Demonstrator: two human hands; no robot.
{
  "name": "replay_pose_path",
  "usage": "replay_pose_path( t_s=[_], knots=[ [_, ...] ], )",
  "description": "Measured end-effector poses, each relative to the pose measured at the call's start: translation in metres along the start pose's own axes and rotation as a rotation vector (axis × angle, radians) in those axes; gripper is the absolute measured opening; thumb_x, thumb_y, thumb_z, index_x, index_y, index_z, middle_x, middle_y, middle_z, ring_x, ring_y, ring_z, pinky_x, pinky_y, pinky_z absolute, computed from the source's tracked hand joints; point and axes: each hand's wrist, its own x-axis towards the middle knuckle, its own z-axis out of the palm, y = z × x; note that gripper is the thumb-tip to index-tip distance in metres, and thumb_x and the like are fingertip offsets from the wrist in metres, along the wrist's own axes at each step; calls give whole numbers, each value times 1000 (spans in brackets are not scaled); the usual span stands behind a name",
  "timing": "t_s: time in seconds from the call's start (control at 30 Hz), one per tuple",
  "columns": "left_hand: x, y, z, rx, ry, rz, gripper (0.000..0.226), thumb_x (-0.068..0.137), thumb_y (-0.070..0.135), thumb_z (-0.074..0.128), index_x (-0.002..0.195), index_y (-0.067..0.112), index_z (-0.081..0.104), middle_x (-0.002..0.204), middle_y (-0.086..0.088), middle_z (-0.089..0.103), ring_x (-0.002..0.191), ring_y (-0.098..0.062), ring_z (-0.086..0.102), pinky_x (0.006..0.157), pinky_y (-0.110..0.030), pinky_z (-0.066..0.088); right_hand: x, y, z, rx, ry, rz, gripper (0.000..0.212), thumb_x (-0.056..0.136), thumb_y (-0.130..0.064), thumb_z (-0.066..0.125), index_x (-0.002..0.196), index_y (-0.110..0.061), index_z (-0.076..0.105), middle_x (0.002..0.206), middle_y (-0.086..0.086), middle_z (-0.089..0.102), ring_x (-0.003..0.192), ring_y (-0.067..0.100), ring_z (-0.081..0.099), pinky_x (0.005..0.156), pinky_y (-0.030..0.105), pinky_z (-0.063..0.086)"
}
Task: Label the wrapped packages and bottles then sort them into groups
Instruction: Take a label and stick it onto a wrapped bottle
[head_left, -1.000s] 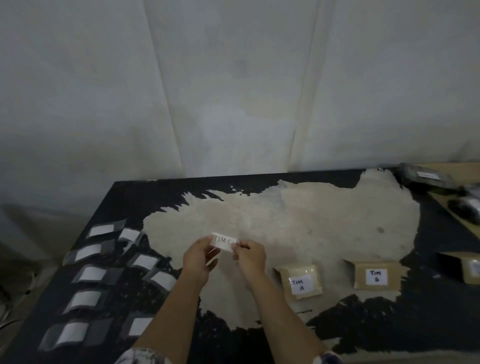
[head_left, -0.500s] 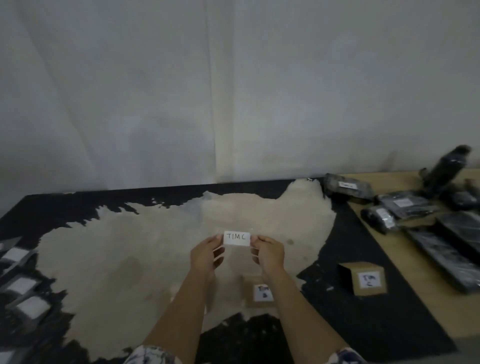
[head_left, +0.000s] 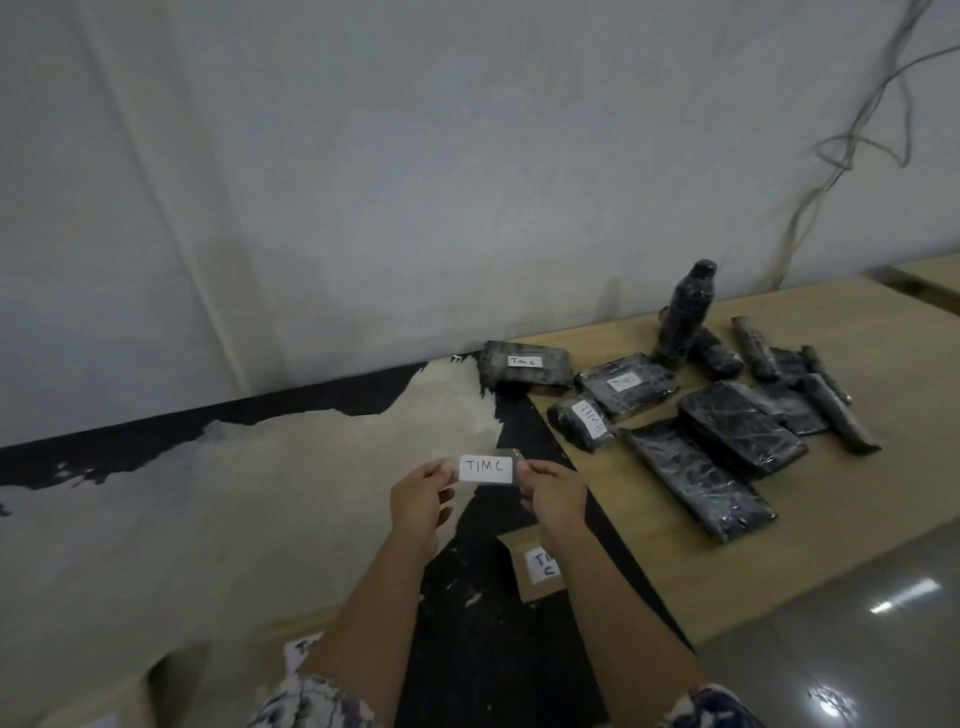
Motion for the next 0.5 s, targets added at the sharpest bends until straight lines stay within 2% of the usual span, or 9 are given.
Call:
replay_pose_path(
  t_s=[0.17,0.23,0.3,0.37,0.43,0.5],
  knots=[
    [21,6,78,35,-36,2,11,92,17,57,97,12,66,89,-4,66,77,-14,56,64,-24,46,62,-13,-41,83,39,1,9,89,-11,62,83,-15,66,88,8,67,84,19,62,77,33,53],
    [29,7,112,57,-36,21,10,93,16,57,97,12,66,85,-5,64,72,-13,55,62,-23,45,89,-21,-58,112,55,17,9,88,-9,63,80,-12,66,85,9,67,79,20,61,69,30,51],
    [38,9,145,73,-53,56,12,92,14,57,100,10,66,88,-7,65,72,-13,55,64,-23,46,116,-32,-76,151,66,39,7,87,-3,62,90,-1,68,79,9,64,68,17,57,58,24,46],
    [45,10,173,106,-60,89,15,92,13,58,103,8,67,93,-7,66,76,-13,56,67,-23,48,138,-39,-93,150,84,40,13,86,-1,63,96,6,68,80,12,65,68,17,58,58,24,48],
    [53,14,199,122,-57,113,16,91,13,59,103,6,68,93,-7,66,77,-13,57,68,-24,48,159,-50,-108,179,88,41,13,85,-1,65,95,7,68,76,12,65,64,18,58,52,24,48],
    [61,20,229,145,-54,133,16,90,14,61,99,4,69,92,-7,66,76,-14,59,67,-26,50,183,-63,-123,217,92,52,7,85,-2,65,90,4,68,69,9,62,56,15,53,43,21,42]
  ],
)
